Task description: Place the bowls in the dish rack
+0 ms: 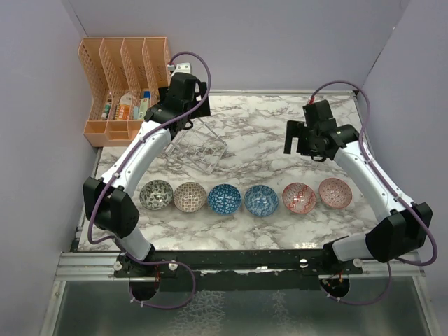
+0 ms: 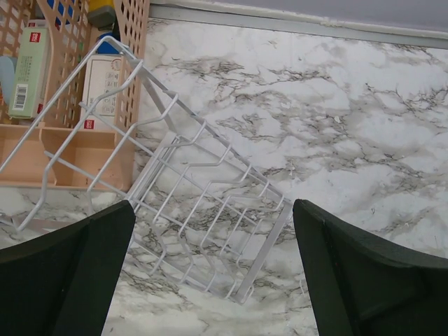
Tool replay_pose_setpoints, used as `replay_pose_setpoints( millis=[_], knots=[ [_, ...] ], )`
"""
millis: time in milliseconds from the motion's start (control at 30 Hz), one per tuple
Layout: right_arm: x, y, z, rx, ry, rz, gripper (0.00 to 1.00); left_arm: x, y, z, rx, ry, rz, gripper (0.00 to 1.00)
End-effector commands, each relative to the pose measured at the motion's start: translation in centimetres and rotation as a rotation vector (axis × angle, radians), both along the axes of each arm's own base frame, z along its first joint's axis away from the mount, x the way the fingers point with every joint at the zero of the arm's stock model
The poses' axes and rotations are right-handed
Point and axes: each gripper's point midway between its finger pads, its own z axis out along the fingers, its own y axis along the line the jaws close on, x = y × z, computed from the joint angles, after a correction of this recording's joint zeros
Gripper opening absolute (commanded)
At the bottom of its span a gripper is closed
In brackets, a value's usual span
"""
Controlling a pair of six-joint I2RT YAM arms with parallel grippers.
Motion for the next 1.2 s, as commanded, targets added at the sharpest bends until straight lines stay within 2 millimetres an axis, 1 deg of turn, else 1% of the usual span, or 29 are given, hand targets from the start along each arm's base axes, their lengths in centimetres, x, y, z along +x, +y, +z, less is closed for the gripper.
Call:
replay_pose_setpoints(
  millis=[0,67,133,267,367,467,600,667,900,1000,1067,1167],
  knots=[
    [-2.8,-4.6,-0.7,-0.071,0.087,-0.168,0.99,-0.2,0.4,2.5,0.011,-0.068,-0.001,0.99],
    [-3.5,-6.5,-1.1,-0.065,0.109,-0.231,0.99,-0.4,-0.3,3.0,0.001,-0.093,-0.059,0.99],
    [-4.0,-7.8,-1.3,-0.077,0.120,-0.283,1.00,-0.9,-1.6,3.6,-0.011,-0.123,-0.156,0.99],
    [-4.4,-9.6,-2.2,-0.102,0.129,-0.350,0.99,-1.9,-3.9,4.3,-0.056,-0.177,-0.314,0.99],
    [-4.9,-10.5,-3.7,-0.097,0.161,-0.382,0.99,-2.6,-5.5,4.8,-0.054,-0.201,-0.445,0.99],
    [-5.4,-10.7,-5.0,-0.076,0.182,-0.403,1.00,-3.0,-6.1,5.3,-0.044,-0.203,-0.500,0.99],
    [-6.3,-11.4,-6.8,-0.074,0.213,-0.430,1.00,-3.2,-5.8,5.9,-0.027,-0.217,-0.504,0.99],
    [-6.2,-11.7,-7.4,-0.071,0.207,-0.430,0.99,-3.2,-5.8,5.9,-0.026,-0.213,-0.506,0.99],
    [-6.5,-11.4,-10.1,-0.057,0.265,-0.422,0.86,-4.0,-6.8,5.0,-0.067,-0.189,-0.556,0.99],
    [-5.5,-11.4,-10.5,-0.047,0.255,-0.419,0.76,-4.2,-6.9,5.2,-0.066,-0.196,-0.573,0.99],
    [-4.7,-11.4,-10.7,-0.045,0.249,-0.420,0.72,-4.2,-7.0,5.2,-0.061,-0.196,-0.580,0.99],
    [-4.0,-11.4,-11.4,-0.050,0.263,-0.422,0.64,-4.3,-7.0,5.1,-0.058,-0.196,-0.582,0.99]
  ],
)
